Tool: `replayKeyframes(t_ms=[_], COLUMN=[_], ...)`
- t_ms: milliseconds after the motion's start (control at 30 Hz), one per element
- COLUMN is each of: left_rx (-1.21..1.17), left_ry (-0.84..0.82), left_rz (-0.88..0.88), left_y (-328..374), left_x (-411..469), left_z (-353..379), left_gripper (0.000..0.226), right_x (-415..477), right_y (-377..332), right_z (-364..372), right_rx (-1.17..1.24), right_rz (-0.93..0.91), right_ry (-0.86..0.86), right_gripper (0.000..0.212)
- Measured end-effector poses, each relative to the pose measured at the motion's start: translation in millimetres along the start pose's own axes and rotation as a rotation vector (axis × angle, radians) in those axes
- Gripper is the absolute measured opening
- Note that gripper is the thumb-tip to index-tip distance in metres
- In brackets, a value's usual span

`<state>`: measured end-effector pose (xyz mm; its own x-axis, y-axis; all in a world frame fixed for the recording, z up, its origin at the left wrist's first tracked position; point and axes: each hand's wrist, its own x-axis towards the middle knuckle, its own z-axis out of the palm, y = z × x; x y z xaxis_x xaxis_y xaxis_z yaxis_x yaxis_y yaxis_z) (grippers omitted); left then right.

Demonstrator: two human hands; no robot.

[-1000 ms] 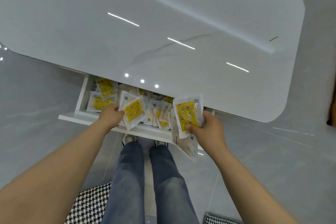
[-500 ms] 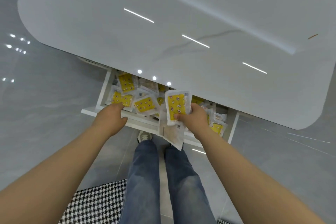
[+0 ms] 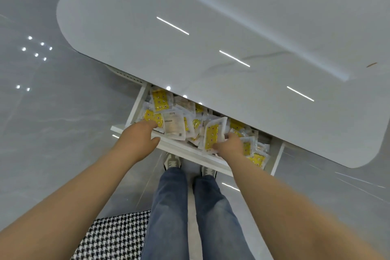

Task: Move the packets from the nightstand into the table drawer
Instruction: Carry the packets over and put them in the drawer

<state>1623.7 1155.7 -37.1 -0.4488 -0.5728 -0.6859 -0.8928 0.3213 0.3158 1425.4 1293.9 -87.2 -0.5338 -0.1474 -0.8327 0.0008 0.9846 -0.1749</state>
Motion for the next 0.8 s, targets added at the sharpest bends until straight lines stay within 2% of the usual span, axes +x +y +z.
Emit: replayKeyframes(t_ms=[67, 100, 200, 333, 500, 667, 800], left_rx=[0.008, 0.013, 0.037, 0.089, 0.200, 0.317, 0.394], left_ry=[0.004, 0.004, -0.010, -0.021, -0.023, 0.038, 0.047], left_rz=[0.030, 0.039, 0.084, 0.149, 0.239, 0.356, 0.468], left_y=[11, 17, 37, 64, 106, 159, 209], left_x=[-7, -10, -27, -55, -102, -146, -177], left_z=[-9, -14, -32, -61, -101, -139, -154], left_gripper=[0.044, 0.044, 0.045, 0.038, 0.037, 0.035, 0.039], right_x=[-10, -15, -43, -93, -159, -222, -264], right_y=[5, 9, 17, 19, 22, 36, 62], right_z=[-17, -24, -52, -84, -129, -184, -230], right_rx=[-0.012, -0.038, -0.199, -0.395, -0.402, -0.500, -0.430], right_rz=[-0.036, -0.050, -0.111, -0.293, -0.408, -0.506, -0.490], right_ry=[0.004, 0.015, 0.049, 0.071, 0.100, 0.262, 0.364], right_gripper=[0.074, 0.073, 0.058, 0.047, 0.044, 0.036, 0.040])
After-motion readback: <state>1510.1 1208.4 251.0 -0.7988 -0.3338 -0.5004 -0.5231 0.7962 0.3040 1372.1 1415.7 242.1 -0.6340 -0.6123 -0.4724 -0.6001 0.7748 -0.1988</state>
